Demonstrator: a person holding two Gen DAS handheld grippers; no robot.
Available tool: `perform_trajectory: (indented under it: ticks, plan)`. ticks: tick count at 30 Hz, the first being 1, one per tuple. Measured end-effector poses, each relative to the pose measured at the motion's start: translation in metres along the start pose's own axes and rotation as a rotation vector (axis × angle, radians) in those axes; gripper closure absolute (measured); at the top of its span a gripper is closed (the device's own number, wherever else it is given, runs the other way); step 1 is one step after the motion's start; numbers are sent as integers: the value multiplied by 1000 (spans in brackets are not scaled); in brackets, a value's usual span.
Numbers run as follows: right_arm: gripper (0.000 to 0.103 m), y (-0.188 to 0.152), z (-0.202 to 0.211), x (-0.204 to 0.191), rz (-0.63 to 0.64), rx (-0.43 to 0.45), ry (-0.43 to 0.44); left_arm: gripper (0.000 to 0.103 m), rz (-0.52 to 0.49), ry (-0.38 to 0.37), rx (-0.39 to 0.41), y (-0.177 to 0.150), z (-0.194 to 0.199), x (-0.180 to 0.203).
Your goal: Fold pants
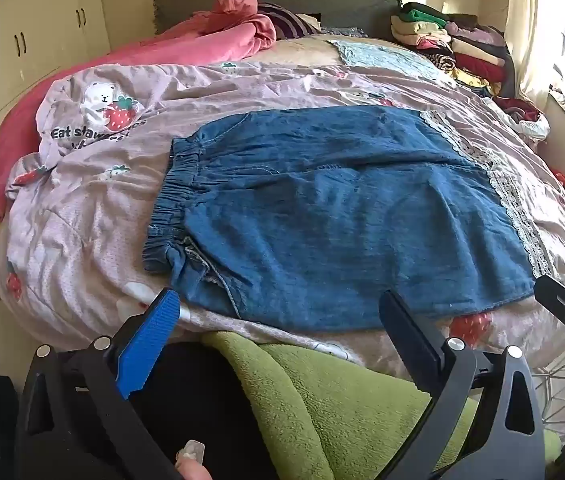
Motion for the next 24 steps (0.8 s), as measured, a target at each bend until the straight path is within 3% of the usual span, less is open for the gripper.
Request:
perform_trajectory:
  ticks: [24]
  plan:
    - [8, -2, -2, -1, 2, -11, 1, 4, 0, -4, 1, -2, 3, 2]
Point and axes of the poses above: each gripper's, at about its wrist camera, not at the fingertips, and z roughly against the way its jaws point, x to its right, y to its top, the point moved 7 cm from there along -z, roughly the way its jaws point, and after that the axes turned 11 degrees about y, right-handed, at the moved point
